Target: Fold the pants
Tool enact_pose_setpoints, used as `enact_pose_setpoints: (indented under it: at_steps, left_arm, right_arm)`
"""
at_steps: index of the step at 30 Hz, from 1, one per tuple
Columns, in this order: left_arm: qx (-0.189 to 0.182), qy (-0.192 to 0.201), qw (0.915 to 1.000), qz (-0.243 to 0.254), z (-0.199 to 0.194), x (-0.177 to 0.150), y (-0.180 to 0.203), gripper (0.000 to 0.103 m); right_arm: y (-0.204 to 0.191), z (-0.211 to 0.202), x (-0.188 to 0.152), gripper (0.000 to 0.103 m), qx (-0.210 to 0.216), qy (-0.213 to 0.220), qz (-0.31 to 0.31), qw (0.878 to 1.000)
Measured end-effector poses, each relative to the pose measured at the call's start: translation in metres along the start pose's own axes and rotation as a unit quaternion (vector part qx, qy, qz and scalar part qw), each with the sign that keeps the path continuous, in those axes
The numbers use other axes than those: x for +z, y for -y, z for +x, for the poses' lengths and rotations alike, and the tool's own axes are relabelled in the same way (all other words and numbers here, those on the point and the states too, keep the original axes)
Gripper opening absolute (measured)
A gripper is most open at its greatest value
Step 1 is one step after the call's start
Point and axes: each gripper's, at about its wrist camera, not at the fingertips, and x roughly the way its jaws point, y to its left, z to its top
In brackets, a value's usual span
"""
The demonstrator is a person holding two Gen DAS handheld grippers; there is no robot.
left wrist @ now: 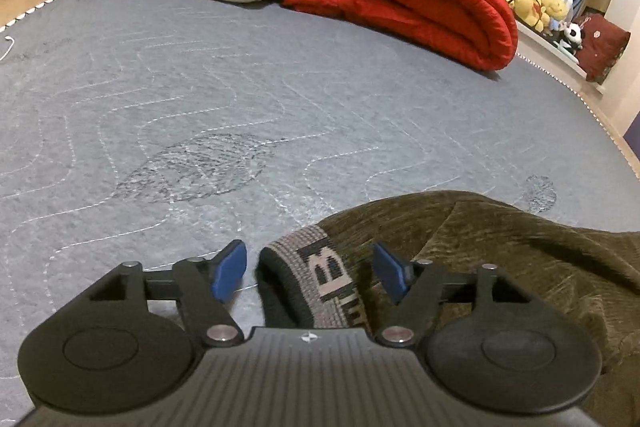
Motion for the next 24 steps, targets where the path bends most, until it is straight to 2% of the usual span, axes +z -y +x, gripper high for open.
enact_pose_setpoints:
  at_steps: [5, 16, 18, 24]
  left_arm:
    - [0.001, -0.004, 1.0000, 0.004, 0.013, 0.001, 0.008, 0.085]
    - [0.016, -0.010, 0.9996, 0.022, 0.030, -0.004, 0.014, 0.085]
    - [0.020, -0.011, 0.9993, 0.030, 0.031, -0.004, 0.015, 0.083]
    - [0.032, -0.010, 0.9977, 0.060, 0.030, -0.004, 0.019, 0.061]
  right_arm:
    - [0.002, 0.003, 0.000, 0.061, -0.003, -0.003, 0.003, 1.000]
    - [0.007, 0.005, -0.005, 0.061, -0.012, -0.010, 0.006, 1.000]
    - [0.009, 0.005, -0.005, 0.061, -0.014, -0.011, 0.006, 1.000]
    - [0.009, 0.005, -0.005, 0.061, -0.019, -0.015, 0.004, 1.000]
